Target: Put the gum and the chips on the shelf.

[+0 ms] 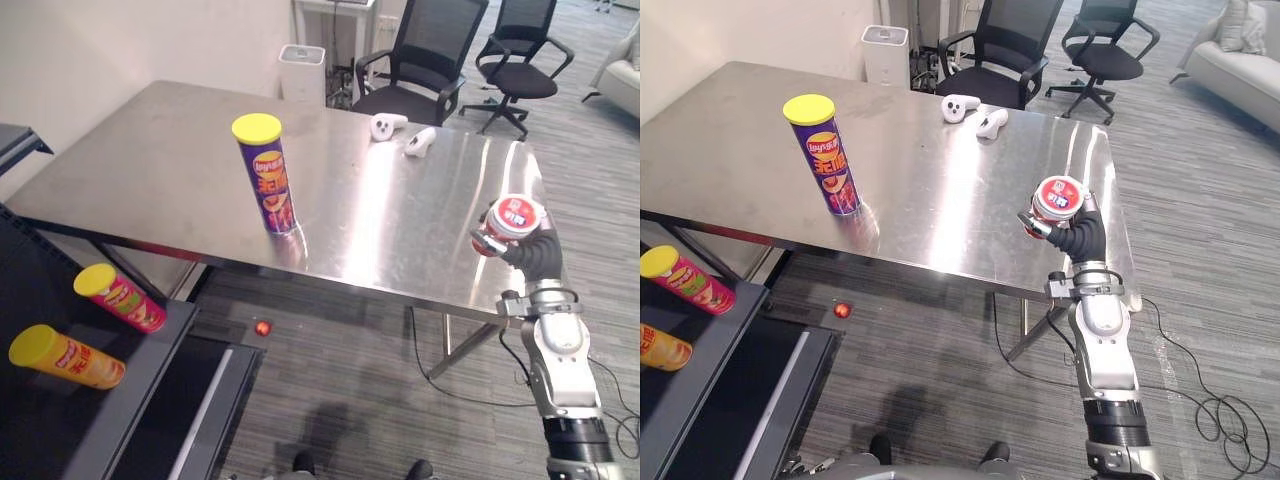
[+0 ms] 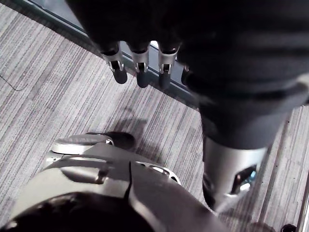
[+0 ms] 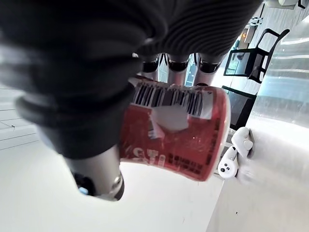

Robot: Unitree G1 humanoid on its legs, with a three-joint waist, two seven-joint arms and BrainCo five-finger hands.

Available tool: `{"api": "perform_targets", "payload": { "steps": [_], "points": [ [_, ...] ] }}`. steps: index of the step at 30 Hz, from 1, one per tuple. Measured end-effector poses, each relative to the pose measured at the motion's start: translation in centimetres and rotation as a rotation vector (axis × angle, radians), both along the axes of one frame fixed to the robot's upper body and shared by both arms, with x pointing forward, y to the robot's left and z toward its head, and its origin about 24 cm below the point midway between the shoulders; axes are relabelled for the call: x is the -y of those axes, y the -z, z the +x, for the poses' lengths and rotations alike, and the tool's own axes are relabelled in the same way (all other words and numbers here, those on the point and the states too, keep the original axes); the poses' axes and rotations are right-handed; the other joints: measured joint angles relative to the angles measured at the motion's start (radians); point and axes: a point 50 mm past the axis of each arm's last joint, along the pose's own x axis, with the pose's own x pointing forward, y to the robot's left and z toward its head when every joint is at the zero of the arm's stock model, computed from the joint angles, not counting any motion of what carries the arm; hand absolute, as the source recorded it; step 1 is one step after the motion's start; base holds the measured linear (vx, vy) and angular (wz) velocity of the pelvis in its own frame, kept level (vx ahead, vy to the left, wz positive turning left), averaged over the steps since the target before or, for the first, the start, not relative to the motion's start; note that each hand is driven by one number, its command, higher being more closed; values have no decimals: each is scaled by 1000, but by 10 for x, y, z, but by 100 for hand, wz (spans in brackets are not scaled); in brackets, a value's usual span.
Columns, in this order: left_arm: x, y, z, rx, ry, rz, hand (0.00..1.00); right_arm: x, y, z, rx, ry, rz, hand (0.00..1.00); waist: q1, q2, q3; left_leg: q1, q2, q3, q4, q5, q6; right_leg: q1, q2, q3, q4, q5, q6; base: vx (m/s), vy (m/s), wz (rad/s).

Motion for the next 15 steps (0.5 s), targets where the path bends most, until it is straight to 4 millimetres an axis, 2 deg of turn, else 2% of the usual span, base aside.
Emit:
{"api": "perform_targets", "payload": {
  "steps": [6, 10, 15],
  "points": [
    [0, 0, -1, -6, -1, -2, 0, 2, 6, -3, -25, 4, -2, 100, -1, 3, -5, 5, -6, 24, 11, -7, -4, -16, -10, 37, 20, -6, 1, -50, 1, -13],
    [4, 2, -5, -17, -7, -13, 0, 6, 13, -8, -52, 17, -3, 100, 0, 20, -24, -4, 1, 21, 14, -5, -4, -15, -6, 37, 21, -20, 0, -47, -36, 2],
    [2, 2, -6, -24, -42, -22, 0, 2, 20, -7, -84, -9, 7, 100, 2, 31, -28, -85, 30, -42, 116, -23, -13, -12, 9, -22, 30, -38, -13, -15, -66, 31]
  ]
}}
